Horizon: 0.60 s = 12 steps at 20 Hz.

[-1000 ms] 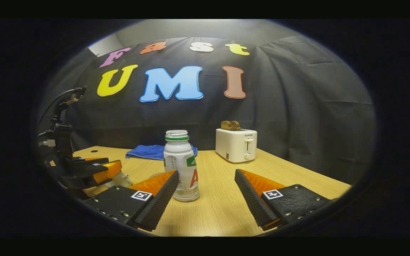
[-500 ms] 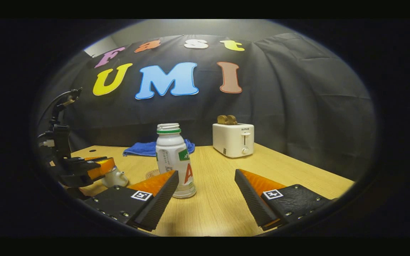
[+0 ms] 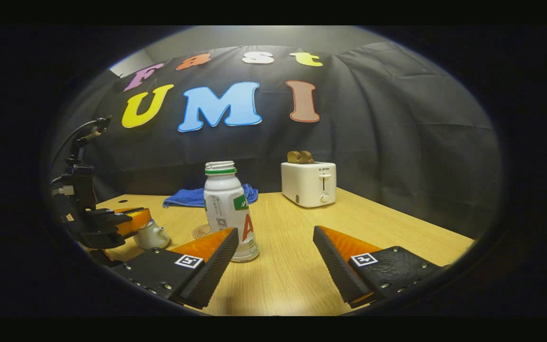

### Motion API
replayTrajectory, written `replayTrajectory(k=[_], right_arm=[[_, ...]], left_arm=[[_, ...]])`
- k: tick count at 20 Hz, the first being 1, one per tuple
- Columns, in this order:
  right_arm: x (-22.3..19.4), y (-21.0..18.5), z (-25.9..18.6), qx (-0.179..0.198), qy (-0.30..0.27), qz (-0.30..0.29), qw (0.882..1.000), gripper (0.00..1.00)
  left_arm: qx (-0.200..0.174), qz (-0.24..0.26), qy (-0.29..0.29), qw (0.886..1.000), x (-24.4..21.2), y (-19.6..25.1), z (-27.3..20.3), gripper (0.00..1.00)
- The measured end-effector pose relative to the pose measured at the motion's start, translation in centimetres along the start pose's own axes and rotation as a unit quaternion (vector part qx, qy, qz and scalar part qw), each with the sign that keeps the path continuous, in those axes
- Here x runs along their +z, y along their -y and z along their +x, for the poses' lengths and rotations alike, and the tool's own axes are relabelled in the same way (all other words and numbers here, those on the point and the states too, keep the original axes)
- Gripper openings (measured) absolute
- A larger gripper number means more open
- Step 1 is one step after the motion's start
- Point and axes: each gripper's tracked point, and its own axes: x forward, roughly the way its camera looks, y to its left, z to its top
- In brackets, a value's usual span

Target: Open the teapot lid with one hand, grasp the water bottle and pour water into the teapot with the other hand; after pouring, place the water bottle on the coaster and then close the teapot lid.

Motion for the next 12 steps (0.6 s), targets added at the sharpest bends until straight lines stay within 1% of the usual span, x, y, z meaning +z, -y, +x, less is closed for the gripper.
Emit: replayTrajectory(k=[1, 2, 3, 4, 5, 6, 7, 9, 12], right_arm=[[0.0, 0.0, -0.1, 0.001, 0.000, 0.000, 1.000, 0.97], [0.0, 0.0, -0.1, 0.001, 0.000, -0.001, 1.000, 0.97], [-0.1, 0.1, -0.1, 0.000, 0.000, -0.002, 1.000, 0.97], [-0.1, 0.1, -0.1, 0.000, 0.000, -0.003, 1.000, 0.97], [-0.1, 0.1, -0.1, -0.001, 0.000, -0.003, 1.000, 0.97], [-0.1, 0.2, -0.1, -0.001, -0.001, -0.003, 1.000, 0.97], [-0.2, 0.1, -0.1, -0.001, -0.003, -0.003, 1.000, 0.97], [-0.2, 0.0, -0.1, 0.001, -0.003, -0.005, 1.000, 0.97], [0.3, -0.6, -0.2, 0.007, 0.002, -0.014, 1.000, 0.97]], left_arm=[[-0.004, -0.007, 0.004, 1.000, 0.2, -0.1, 0.0, 0.15], [-0.008, -0.011, 0.006, 1.000, 0.3, 0.0, 0.1, 0.08], [-0.009, -0.013, 0.006, 1.000, 0.3, 0.0, 0.1, 0.12], [-0.010, -0.013, 0.007, 1.000, 0.5, 0.0, 0.0, 0.07], [-0.010, -0.013, 0.011, 1.000, 0.9, 0.0, -0.2, 0.11], [-0.012, -0.015, 0.018, 1.000, 1.6, -0.1, -0.4, 0.11], [-0.014, -0.020, 0.022, 0.999, 2.0, -0.1, -0.7, 0.07], [-0.014, -0.029, 0.030, 0.999, 3.0, -0.6, -1.1, 0.07], [-0.004, -0.031, 0.045, 0.999, 4.7, -2.3, -2.2, 0.07]])
